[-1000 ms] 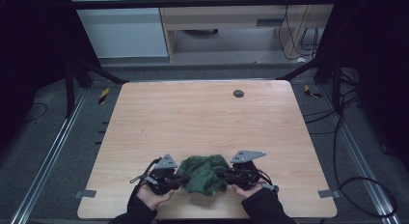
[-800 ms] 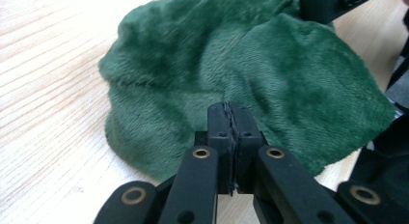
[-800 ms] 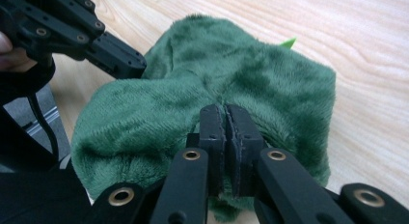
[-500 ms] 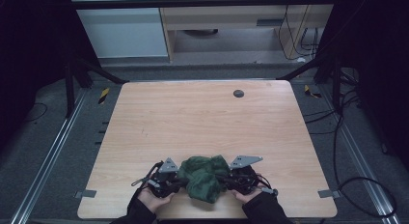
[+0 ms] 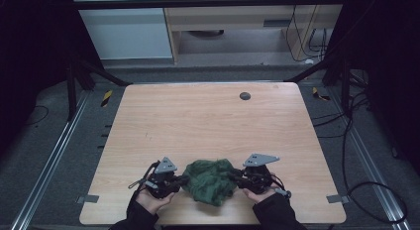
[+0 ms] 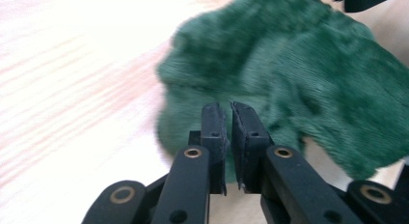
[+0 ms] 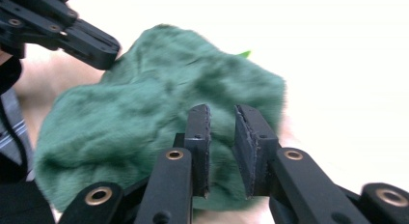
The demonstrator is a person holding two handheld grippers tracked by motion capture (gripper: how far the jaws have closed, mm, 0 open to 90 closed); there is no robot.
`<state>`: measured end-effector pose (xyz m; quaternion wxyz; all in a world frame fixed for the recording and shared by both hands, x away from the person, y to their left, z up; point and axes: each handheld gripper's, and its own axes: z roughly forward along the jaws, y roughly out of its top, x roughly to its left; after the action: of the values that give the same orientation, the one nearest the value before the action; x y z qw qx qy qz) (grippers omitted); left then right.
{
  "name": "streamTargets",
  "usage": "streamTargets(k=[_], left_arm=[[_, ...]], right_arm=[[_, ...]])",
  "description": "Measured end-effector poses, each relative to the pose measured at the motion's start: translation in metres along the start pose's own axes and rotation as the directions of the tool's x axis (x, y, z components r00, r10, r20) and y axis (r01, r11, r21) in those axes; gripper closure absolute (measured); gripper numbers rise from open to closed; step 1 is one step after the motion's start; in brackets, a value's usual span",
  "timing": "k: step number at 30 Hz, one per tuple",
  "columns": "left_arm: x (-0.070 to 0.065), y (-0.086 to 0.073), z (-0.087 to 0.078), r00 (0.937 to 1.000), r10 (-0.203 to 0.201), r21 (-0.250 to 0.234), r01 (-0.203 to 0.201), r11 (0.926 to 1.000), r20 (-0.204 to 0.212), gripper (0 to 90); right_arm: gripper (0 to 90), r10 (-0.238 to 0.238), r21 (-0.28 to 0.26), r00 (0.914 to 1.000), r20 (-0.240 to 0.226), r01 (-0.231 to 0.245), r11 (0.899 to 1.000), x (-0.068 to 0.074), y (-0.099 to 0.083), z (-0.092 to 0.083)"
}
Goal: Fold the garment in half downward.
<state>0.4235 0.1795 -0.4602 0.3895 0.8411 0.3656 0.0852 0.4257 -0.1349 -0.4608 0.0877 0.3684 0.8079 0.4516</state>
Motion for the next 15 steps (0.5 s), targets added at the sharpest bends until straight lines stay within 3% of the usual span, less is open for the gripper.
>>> streamTargets(k=[2, 8, 15], left_arm=[[0.003, 0.000, -0.002, 1.0000, -0.006, -0.006, 0.005, 1.0000, -0.008, 81.7], [0.020, -0.001, -0.009, 0.9967, -0.033, -0.032, 0.031, 0.9990, -0.074, 74.9], [0.035, -0.006, -0.016, 0.9864, -0.058, -0.063, 0.049, 0.9968, -0.154, 62.5]], right_arm=[[74.5, 0.006, -0.006, 0.9999, 0.012, -0.006, 1.000, -0.003, 0.000, -0.002], [68.8, 0.031, -0.038, 0.9940, 0.105, -0.027, 0.999, -0.023, 0.000, -0.016], [59.0, 0.081, -0.046, 0.9777, 0.194, -0.073, 0.996, -0.043, -0.003, -0.026]])
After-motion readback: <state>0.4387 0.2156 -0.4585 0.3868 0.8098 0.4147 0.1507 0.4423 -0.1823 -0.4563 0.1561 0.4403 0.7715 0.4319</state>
